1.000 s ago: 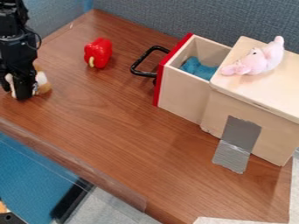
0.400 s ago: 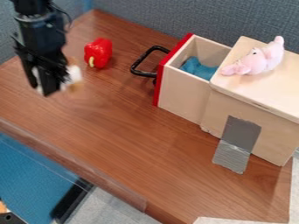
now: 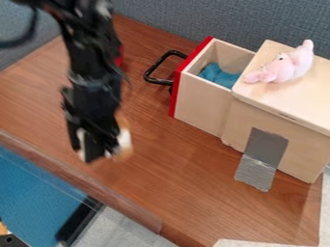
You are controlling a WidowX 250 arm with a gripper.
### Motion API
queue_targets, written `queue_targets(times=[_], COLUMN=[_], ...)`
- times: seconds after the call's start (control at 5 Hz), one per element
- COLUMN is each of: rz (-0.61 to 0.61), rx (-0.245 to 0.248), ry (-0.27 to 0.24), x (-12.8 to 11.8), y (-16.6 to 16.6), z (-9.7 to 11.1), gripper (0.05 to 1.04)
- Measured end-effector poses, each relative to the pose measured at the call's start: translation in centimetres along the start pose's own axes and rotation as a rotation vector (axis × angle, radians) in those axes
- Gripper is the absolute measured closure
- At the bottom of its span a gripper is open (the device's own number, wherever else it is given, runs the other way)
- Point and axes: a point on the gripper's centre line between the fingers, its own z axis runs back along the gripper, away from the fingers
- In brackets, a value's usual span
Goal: Put the stuffed animal on the table
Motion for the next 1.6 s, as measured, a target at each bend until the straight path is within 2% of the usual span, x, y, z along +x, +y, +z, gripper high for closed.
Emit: queue_targets(times=[0.2,0.4,0.8,1.0,1.4,1.6], rz=[-0.057,-0.039,-0.025,-0.021,0.06,0.07], rx=[0.034,0.058,0.05,0.034,0.01,-0.002], ry=[0.041,0.028,0.001,-0.013,-0.099,-0.129], x=[0.4,1.0,1.4,1.3,2.2,3.2], y=[-1.8,-1.7,-1.8,-2.1,-0.6,-0.4], z=[-2.7,-3.0,-3.1,-2.2,1.5,3.2], gripper=[0.721,0.735,0.747,0.697,0.118,0.079])
